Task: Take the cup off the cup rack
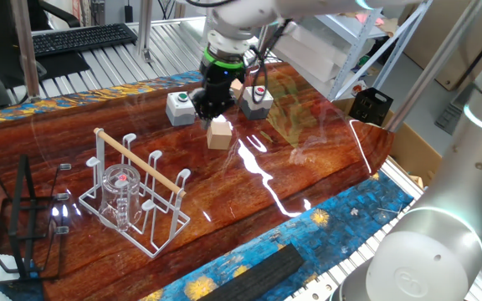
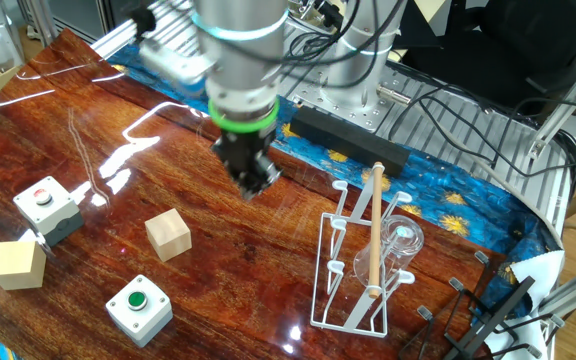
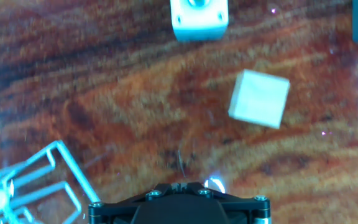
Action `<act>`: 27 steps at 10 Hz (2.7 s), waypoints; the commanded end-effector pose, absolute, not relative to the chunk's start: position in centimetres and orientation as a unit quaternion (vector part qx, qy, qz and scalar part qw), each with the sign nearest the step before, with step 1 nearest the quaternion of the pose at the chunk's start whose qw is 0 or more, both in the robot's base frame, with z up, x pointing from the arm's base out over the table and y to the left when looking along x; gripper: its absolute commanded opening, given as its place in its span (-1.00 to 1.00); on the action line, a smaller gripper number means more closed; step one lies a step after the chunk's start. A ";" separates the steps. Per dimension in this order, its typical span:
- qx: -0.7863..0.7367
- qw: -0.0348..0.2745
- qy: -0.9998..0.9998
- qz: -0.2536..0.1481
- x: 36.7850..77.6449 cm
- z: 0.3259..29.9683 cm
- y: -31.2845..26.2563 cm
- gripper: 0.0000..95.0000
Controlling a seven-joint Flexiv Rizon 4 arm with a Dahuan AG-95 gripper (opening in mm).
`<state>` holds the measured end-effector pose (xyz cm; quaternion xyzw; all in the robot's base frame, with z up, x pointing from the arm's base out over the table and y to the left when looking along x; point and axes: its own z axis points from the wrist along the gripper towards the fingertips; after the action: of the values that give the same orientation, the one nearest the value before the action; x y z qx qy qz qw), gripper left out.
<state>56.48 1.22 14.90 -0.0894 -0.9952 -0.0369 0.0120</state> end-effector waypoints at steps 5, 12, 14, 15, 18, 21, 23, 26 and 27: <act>-0.089 0.012 -0.995 -0.035 58.9 13.8 0.6 -1.00; -0.086 0.010 -0.996 -0.035 59.1 13.7 0.5 -1.00; -0.085 0.009 -0.996 -0.036 59.1 13.7 0.5 -1.00; -0.085 0.009 -0.996 -0.036 59.1 13.7 0.5 -1.00; -0.083 0.003 -0.996 -0.029 59.1 13.7 0.5 -1.00; -0.080 0.002 -0.996 -0.025 59.1 13.7 0.5 -1.00; -0.063 0.003 -0.998 -0.025 59.1 13.7 0.5 -1.00; -0.044 -0.005 -0.999 -0.016 59.1 13.7 0.5 -1.00; -0.038 -0.007 -0.999 -0.015 59.1 13.7 0.5 -1.00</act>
<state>58.95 0.44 13.76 -0.0379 -0.9991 -0.0143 -0.0082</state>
